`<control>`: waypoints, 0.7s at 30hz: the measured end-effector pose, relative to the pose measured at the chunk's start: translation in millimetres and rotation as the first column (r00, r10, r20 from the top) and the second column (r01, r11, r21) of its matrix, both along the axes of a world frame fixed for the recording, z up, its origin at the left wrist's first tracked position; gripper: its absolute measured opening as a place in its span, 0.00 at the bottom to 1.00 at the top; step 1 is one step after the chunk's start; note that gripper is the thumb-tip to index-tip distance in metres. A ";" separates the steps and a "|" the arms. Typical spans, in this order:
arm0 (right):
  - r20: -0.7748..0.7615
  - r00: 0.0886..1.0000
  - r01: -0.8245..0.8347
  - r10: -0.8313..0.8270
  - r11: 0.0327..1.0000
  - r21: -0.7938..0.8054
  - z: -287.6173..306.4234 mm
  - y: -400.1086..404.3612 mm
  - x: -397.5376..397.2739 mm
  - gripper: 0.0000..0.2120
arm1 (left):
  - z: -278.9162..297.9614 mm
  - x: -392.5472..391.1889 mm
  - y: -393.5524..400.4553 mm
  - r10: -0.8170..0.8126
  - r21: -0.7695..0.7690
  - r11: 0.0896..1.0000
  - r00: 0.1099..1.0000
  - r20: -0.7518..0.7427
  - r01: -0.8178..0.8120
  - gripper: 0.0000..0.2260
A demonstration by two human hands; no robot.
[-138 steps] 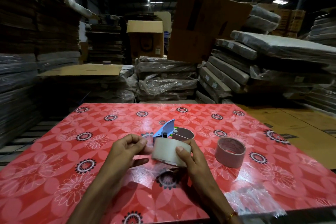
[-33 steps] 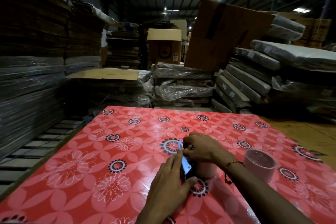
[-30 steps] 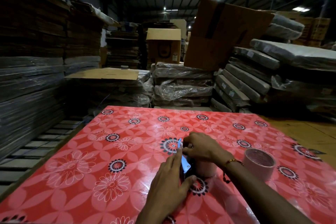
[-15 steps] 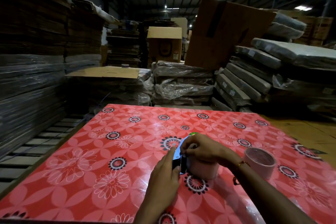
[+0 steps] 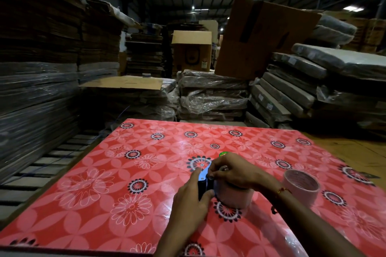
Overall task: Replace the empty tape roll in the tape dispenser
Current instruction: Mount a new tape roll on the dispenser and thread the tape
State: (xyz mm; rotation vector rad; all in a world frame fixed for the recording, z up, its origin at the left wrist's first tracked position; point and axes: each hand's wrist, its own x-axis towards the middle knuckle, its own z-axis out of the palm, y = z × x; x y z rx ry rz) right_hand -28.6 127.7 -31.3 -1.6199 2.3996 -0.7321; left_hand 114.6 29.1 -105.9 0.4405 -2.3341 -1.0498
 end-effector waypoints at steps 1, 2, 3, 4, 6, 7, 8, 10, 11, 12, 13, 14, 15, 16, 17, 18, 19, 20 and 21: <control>-0.012 1.000 -0.003 0.003 1.000 -0.003 -1.4 0.6 0.1 0.04 | 0.1 -0.1 0.1 0.003 -0.007 1.000 1.000 0.010 -0.003 0.28; -0.020 1.000 -0.005 0.004 1.000 -0.006 -2.3 1.3 0.2 0.04 | -0.1 -0.3 0.0 0.006 -0.014 1.000 1.000 0.012 -0.006 0.28; -0.028 1.000 -0.005 0.004 1.000 -0.011 -2.7 2.3 0.3 0.03 | -0.4 -0.6 -0.3 0.009 -0.017 1.000 1.000 0.008 -0.009 0.27; -0.035 0.999 -0.005 0.004 1.000 -0.019 -3.1 3.1 0.4 0.03 | -0.6 -0.9 -0.7 0.014 -0.017 1.000 1.000 0.001 -0.014 0.25; -0.050 0.999 -0.007 0.005 0.999 -0.041 -3.3 4.5 0.8 0.02 | -0.8 -1.7 -1.7 0.023 -0.020 1.000 1.000 -0.004 -0.023 0.23; -0.060 0.998 -0.010 0.007 0.999 -0.052 -3.8 4.9 1.2 0.03 | -0.9 -1.7 -2.3 0.024 -0.021 0.999 1.000 -0.003 -0.024 0.22; -0.066 0.998 -0.013 0.008 0.998 -0.063 -4.5 5.5 1.7 0.03 | -0.9 -1.8 -2.9 0.022 -0.018 1.000 1.000 -0.003 -0.022 0.21; -0.063 0.998 -0.018 0.013 0.996 -0.090 -4.9 7.2 3.0 0.03 | -0.8 -1.4 -4.0 0.006 -0.007 1.000 1.000 0.000 -0.006 0.20; -0.062 0.998 -0.023 0.017 0.994 -0.107 -4.4 8.2 3.4 0.02 | -0.5 -1.3 -4.5 -0.002 -0.006 1.000 1.000 0.001 0.002 0.19; -0.067 0.998 -0.029 0.021 0.993 -0.117 -3.7 8.9 3.3 0.02 | 0.1 -1.6 -5.0 -0.010 -0.008 1.000 1.000 0.001 0.010 0.18; -0.079 0.997 -0.035 0.025 0.992 -0.118 -2.6 9.6 3.2 0.02 | 0.8 -2.0 -5.4 -0.019 -0.010 1.000 1.000 0.003 0.019 0.18; -0.096 0.995 -0.043 0.033 0.993 -0.108 -1.5 9.4 3.2 0.01 | 1.9 -2.0 -5.9 -0.028 -0.011 1.000 1.000 0.008 0.029 0.17; -0.115 0.992 -0.054 0.043 0.994 -0.092 -0.5 9.3 2.9 0.01 | 3.2 -1.9 -6.6 -0.039 -0.012 0.999 0.999 0.014 0.040 0.18; -0.137 0.989 -0.069 0.058 0.995 -0.077 -0.1 8.8 2.8 0.02 | 4.4 -1.6 -7.8 -0.050 -0.011 0.999 0.998 0.022 0.050 0.18; -0.162 0.984 -0.087 0.075 0.994 -0.069 -0.1 7.8 2.9 0.02 | 5.2 -1.5 -9.9 -0.061 -0.007 0.998 0.998 0.029 0.061 0.18; -0.189 0.978 -0.104 0.089 0.992 -0.072 -0.4 7.0 3.3 0.02 | 5.8 -1.3 -11.8 -0.073 0.003 0.997 0.997 0.037 0.072 0.17; -0.218 0.971 -0.116 0.095 0.990 -0.082 -0.6 6.6 3.8 0.03 | 6.6 -0.7 -13.8 -0.085 0.017 0.996 0.996 0.040 0.084 0.16; -0.253 0.963 -0.125 0.098 0.988 -0.093 -0.6 6.7 4.2 0.03 | 6.9 0.1 -15.3 -0.097 0.036 0.995 0.995 0.038 0.096 0.15; -0.290 0.951 -0.138 0.104 0.985 -0.102 -0.4 7.1 5.0 0.03 | 7.3 0.4 -16.6 -0.109 0.057 0.993 0.994 0.032 0.107 0.15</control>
